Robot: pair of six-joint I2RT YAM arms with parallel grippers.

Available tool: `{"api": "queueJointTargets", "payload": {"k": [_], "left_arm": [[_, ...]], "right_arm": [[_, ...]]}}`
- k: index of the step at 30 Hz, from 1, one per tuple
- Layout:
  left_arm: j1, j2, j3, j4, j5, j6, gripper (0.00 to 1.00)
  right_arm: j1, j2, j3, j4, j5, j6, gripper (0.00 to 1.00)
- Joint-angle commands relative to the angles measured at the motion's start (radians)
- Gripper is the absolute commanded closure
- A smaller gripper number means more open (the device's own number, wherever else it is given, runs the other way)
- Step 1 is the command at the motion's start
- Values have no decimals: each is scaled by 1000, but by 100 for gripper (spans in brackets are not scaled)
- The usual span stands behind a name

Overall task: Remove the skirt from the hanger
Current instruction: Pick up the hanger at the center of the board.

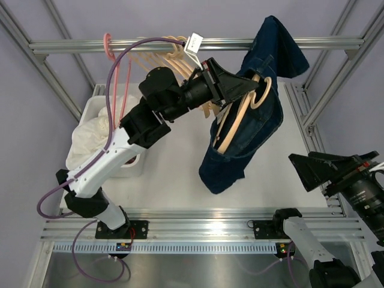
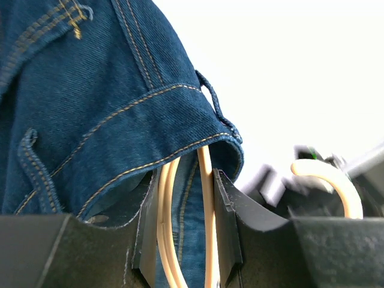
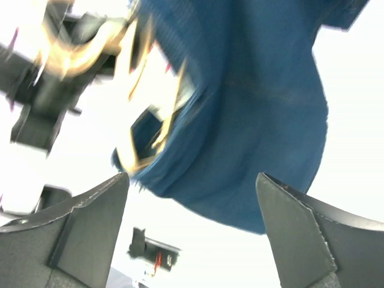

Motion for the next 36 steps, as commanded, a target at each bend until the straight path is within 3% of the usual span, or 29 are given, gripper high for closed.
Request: {"api": "queueJointTargets", "payload": {"k": [1,4,7,14,17,23,36], "left_arm": [[6,73,107,121,-108,-88,100],[0,113,95,164,-146,-145,100],[-28,105,61,187,-227,-145,100],[-63,136,109,182,-252,-154,100],[-69,131,95,190,-261,-159,100],[-88,134,93,200,-277,-171,100],[-123,206,155,200,-295,-196,100]], "right_arm": [[4,47,-79,-44,-230,-71,7],[4,5,-138,39,-282,-55,5],[4,47,-89,55,-336,-30,10],[4,122,32,85,-387,10,17],[4,145,11,61,-330,4,22],[2,96,-200,168,-271,5,28],[7,168,-208,199,-217,-25,33]]}}
